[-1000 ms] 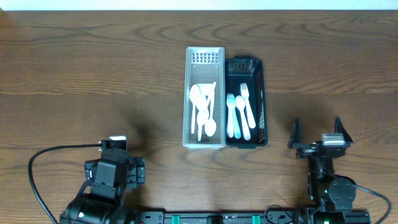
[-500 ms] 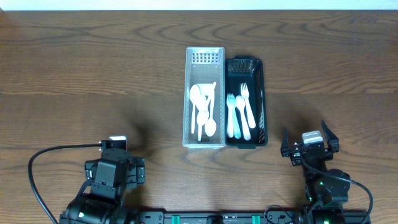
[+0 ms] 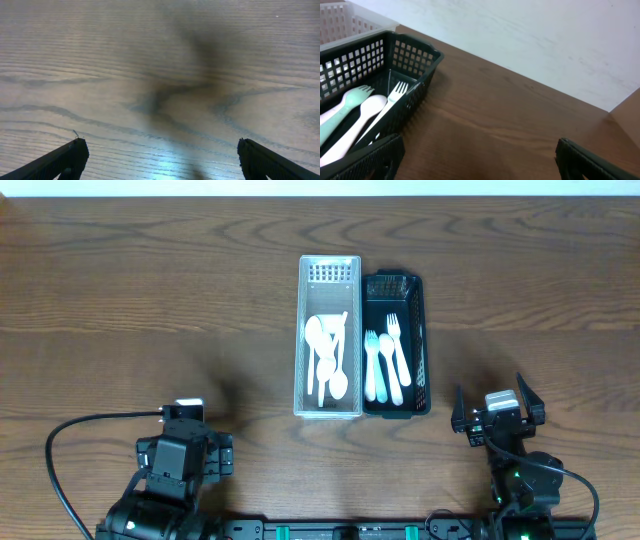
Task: Pack container
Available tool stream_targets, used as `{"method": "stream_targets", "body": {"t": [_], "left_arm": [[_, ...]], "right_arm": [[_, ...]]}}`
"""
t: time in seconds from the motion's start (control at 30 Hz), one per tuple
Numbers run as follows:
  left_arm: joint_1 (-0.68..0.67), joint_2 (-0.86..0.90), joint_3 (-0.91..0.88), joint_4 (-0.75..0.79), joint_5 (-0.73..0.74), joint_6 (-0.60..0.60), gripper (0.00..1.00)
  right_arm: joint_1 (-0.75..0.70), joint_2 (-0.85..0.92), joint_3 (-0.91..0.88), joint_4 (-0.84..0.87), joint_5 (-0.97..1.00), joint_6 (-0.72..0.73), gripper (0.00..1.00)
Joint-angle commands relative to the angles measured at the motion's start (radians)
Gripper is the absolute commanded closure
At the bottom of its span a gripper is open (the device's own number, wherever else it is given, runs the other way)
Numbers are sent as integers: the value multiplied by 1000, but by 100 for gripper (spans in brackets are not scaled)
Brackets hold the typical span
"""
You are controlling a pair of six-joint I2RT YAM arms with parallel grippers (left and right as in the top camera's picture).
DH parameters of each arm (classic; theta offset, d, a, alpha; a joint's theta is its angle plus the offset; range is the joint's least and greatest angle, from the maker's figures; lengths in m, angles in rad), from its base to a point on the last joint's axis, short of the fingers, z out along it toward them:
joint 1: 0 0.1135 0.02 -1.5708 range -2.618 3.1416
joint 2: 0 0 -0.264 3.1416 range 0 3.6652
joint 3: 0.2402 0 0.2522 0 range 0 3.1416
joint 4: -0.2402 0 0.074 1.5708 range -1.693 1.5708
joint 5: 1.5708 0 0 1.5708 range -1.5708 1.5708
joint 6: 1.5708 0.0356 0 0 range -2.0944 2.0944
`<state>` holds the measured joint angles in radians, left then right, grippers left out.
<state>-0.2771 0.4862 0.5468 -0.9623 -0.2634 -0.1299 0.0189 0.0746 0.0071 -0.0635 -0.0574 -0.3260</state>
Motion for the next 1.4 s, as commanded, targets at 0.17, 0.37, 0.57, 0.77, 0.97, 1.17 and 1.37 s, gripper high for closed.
{"method": "stream_targets", "body": {"t": [0.17, 0.37, 0.57, 0.77, 0.97, 1.17, 1.37], "left_arm": [[-4, 2, 6, -2, -11, 10, 2], [-4, 2, 6, -2, -11, 10, 2], [-4, 2, 6, -2, -11, 10, 2], [-4, 2, 6, -2, -11, 10, 2], [-4, 2, 6, -2, -11, 9, 2], [-4, 2, 6, -2, -11, 10, 2], [68, -33, 6, -9, -15, 10, 2]], "right_arm": [[7, 4, -2, -8, 68, 33, 1], [7, 4, -2, 48, 245, 381, 1], [7, 4, -2, 21, 292, 378, 1], [7, 4, -2, 14, 282, 378, 1], [7, 4, -2, 14, 282, 378, 1], [7, 4, -2, 14, 282, 378, 1], [7, 4, -2, 14, 282, 378, 1]]}}
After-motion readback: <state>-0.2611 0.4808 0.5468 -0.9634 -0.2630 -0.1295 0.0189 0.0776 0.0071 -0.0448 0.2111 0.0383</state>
